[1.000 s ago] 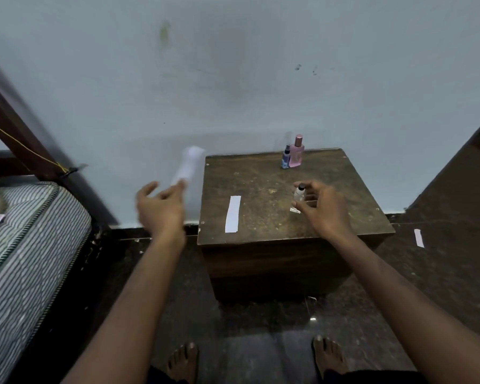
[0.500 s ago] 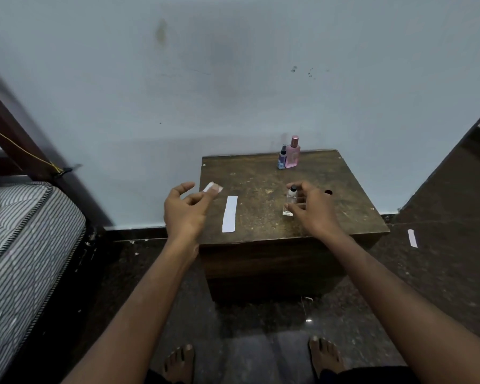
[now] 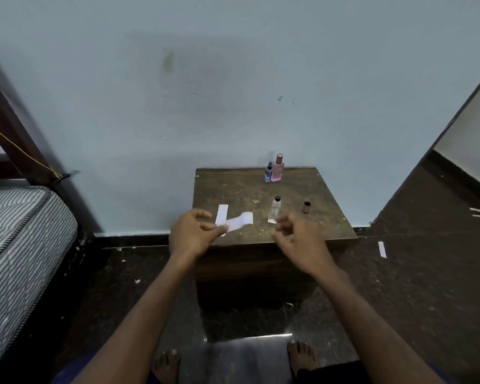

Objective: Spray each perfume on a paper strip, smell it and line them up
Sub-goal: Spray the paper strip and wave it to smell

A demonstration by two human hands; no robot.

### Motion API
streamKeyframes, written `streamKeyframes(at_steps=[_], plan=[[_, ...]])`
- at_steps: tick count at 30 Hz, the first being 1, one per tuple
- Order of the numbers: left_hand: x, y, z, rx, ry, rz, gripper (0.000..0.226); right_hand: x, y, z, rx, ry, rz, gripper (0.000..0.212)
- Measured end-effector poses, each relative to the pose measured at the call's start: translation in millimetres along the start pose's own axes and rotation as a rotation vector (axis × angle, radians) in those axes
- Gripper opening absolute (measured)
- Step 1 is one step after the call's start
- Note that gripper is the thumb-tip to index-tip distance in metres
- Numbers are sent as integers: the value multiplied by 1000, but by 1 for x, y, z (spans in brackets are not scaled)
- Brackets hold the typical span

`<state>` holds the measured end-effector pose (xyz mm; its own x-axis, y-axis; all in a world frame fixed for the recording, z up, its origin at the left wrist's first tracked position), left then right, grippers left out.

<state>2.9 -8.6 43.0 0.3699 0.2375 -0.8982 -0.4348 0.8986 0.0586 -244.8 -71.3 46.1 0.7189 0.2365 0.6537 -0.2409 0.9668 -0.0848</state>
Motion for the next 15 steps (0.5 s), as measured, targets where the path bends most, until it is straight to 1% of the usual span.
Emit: streamKeyframes(at_steps=[1, 2, 3, 4, 6, 7, 8, 10, 12, 13, 14, 15], plan=[[-1, 7, 4, -41, -15, 24, 43, -3, 8, -7, 71, 73, -15, 41], [-8, 14, 7, -41, 89, 10, 44, -6, 15, -11, 111, 133, -24, 42], [-16, 22, 7, -4, 217, -41, 43, -7, 23, -12, 137, 175, -27, 43], [-31, 35, 9, 39, 332, -133, 41, -8, 32, -11, 148, 201, -22, 44], [-62, 63, 15, 142, 541, -313, 40, -6, 49, -3, 123, 197, 11, 46], [-67, 72, 16, 188, 623, -340, 39, -4, 55, 1, 96, 179, 34, 46], [-69, 81, 16, 198, 660, -343, 36, -4, 60, 6, 72, 173, 52, 45], [-44, 87, 11, 119, 554, -255, 34, -7, 63, 9, 67, 206, 72, 48], [1, 86, 1, 4, 284, -63, 34, -12, 62, 3, 140, 281, 73, 58], [18, 86, -3, -42, 226, 41, 32, -17, 60, -3, 205, 327, 48, 66], [29, 85, -8, -65, 279, 130, 32, -22, 57, -9, 278, 378, 9, 73], [31, 82, -15, -49, 398, 181, 32, -29, 54, -15, 351, 430, -26, 80]])
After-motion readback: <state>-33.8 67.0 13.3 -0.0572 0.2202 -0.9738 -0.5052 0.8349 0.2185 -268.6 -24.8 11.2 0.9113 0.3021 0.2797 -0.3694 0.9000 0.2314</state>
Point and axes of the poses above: each hand's wrist, its own y-axis away from the middle knuckle, its own z-axis out of the back of the hand, x = y × z, the point moved 6 cm from there along -y, towards the middle knuckle, and after that the axes turned 4 degrees about -z, right-handed, at the moved point
